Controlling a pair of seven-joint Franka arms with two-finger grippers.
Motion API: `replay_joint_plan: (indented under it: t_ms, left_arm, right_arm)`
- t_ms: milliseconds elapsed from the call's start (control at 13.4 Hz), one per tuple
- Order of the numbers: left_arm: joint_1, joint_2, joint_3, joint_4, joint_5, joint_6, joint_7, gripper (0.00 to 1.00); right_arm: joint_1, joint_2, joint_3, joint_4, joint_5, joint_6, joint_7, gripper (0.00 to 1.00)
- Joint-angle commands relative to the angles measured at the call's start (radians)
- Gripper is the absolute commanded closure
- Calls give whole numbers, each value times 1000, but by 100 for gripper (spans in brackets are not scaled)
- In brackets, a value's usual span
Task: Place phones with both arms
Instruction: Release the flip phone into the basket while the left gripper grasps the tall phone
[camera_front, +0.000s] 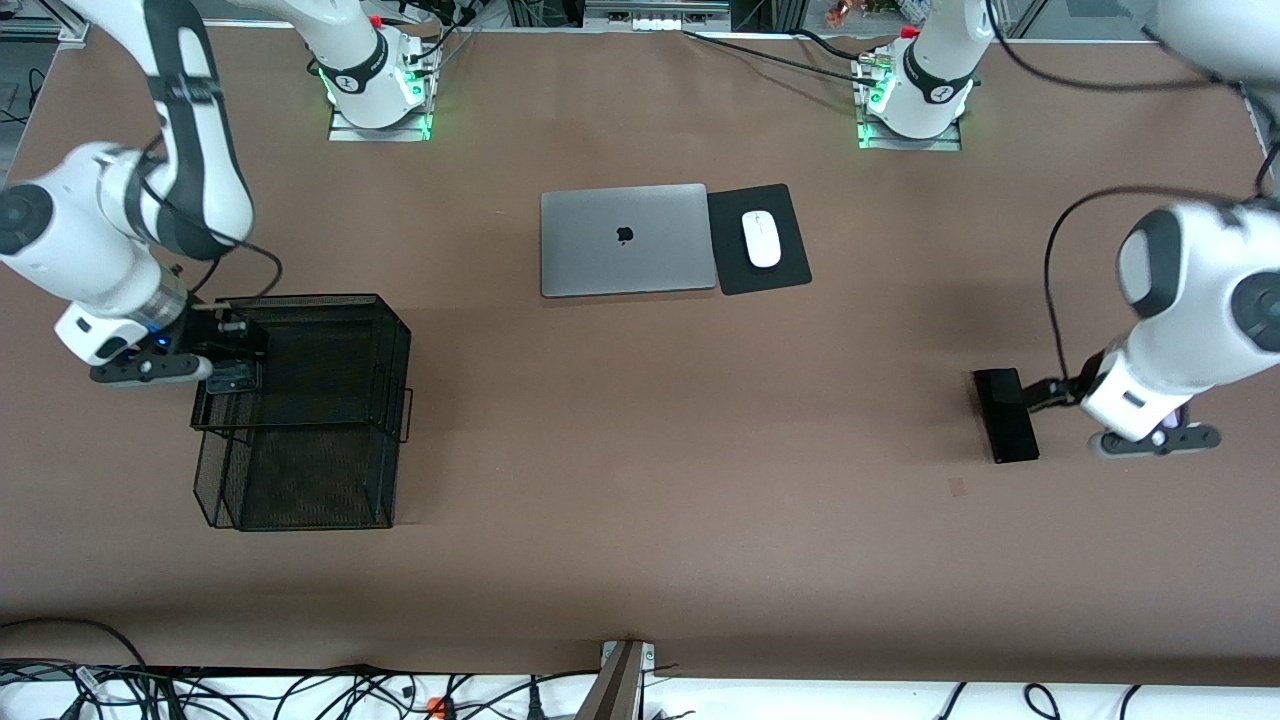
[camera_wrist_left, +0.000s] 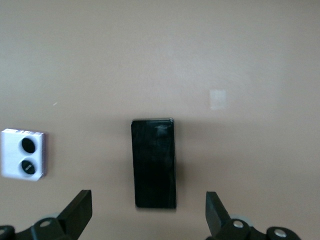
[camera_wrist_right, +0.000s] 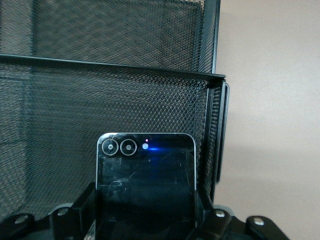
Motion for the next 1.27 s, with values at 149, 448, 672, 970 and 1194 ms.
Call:
replay_joint_plan:
  t_ms: [149, 448, 672, 970, 1194]
  left_arm:
    - [38, 89, -11, -110, 1, 242, 24, 0]
    - [43, 129, -10, -173, 1, 340, 25, 0]
    - [44, 143, -11, -181, 1, 340, 25, 0]
    - [53, 152, -11, -179, 1, 342, 25, 0]
    - [70, 158, -14, -179, 1, 345, 25, 0]
  right_arm:
    - [-16, 17, 3, 55, 45, -15, -19, 0]
    - [-16, 17, 3, 156, 55, -165, -5, 0]
    - [-5, 9, 9, 273, 38, -368, 113, 0]
    - [44, 6, 17, 379, -22, -514, 275, 0]
    - [50, -17, 75, 394, -62, -555, 383, 0]
